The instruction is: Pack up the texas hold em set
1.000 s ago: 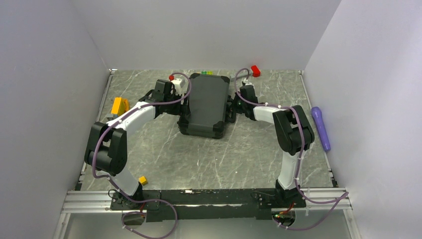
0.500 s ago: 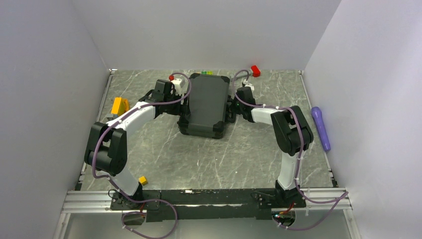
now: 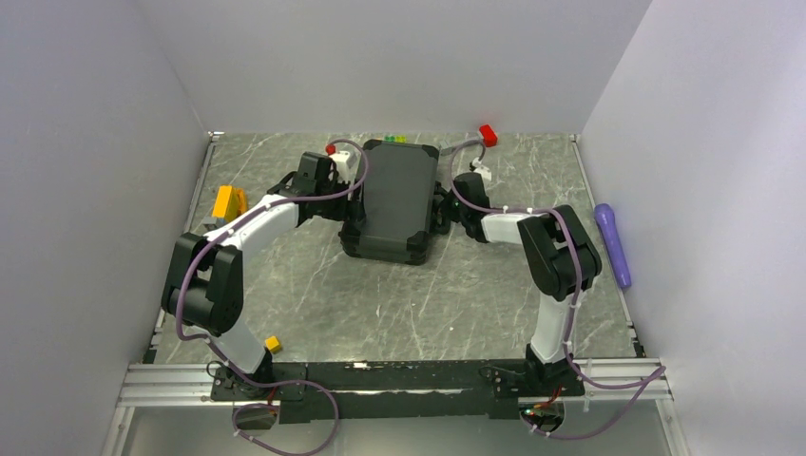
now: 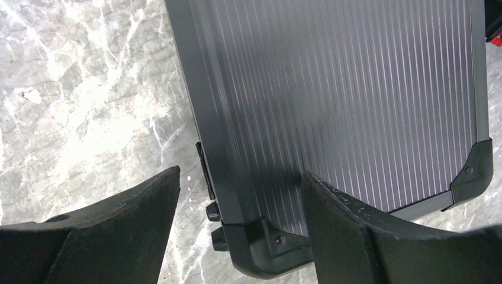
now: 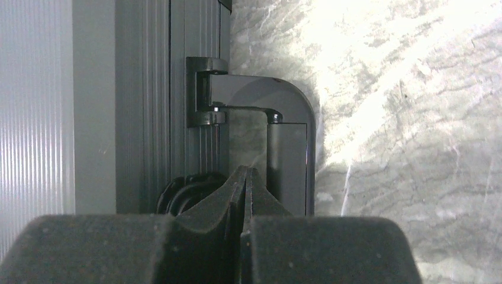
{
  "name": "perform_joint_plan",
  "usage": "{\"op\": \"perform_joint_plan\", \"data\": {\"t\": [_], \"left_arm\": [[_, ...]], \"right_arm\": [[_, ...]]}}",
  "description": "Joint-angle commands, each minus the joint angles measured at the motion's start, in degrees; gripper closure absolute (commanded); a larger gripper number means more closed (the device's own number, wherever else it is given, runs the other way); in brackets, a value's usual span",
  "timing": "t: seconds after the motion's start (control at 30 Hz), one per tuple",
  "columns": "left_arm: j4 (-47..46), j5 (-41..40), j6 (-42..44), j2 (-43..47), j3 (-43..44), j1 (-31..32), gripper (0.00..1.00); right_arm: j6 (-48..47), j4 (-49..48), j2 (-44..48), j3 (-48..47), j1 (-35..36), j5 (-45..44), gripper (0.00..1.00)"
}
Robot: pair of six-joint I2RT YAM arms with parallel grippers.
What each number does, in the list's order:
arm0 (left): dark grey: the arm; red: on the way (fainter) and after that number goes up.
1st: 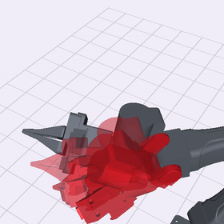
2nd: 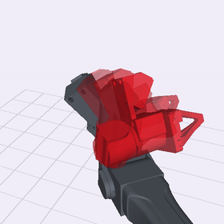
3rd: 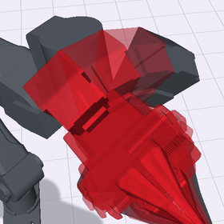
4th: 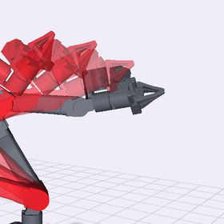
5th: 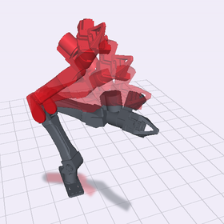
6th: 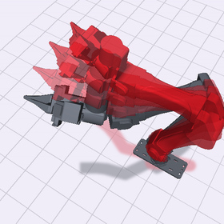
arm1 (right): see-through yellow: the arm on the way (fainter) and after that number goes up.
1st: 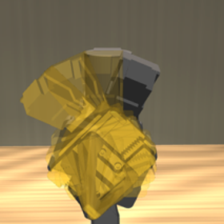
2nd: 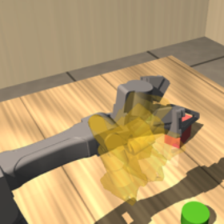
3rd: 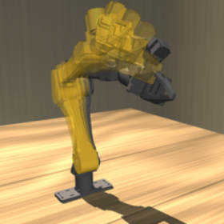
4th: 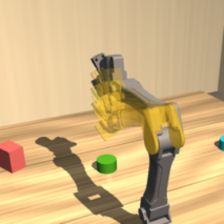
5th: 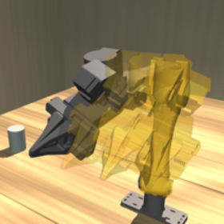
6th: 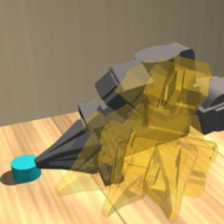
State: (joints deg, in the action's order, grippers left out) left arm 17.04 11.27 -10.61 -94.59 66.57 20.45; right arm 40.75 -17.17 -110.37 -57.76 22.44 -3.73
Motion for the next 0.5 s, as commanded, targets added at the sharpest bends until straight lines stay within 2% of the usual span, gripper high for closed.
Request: {"op": "perform_joint_plan", "data": {"t": [0.0,0.47], "left_arm": [[-0.84,0.69,0.19,1.69,1.57,0.69,0.21],[-1.04,1.52,-0.14,0.51,1.38,2.56,0.23]], "right_arm": [[7.0,10.54,0.99,4.43,10.06,18.34,0.93],[11.21,10.65,1.5,7.73,13.78,14.32,0.93]]}}
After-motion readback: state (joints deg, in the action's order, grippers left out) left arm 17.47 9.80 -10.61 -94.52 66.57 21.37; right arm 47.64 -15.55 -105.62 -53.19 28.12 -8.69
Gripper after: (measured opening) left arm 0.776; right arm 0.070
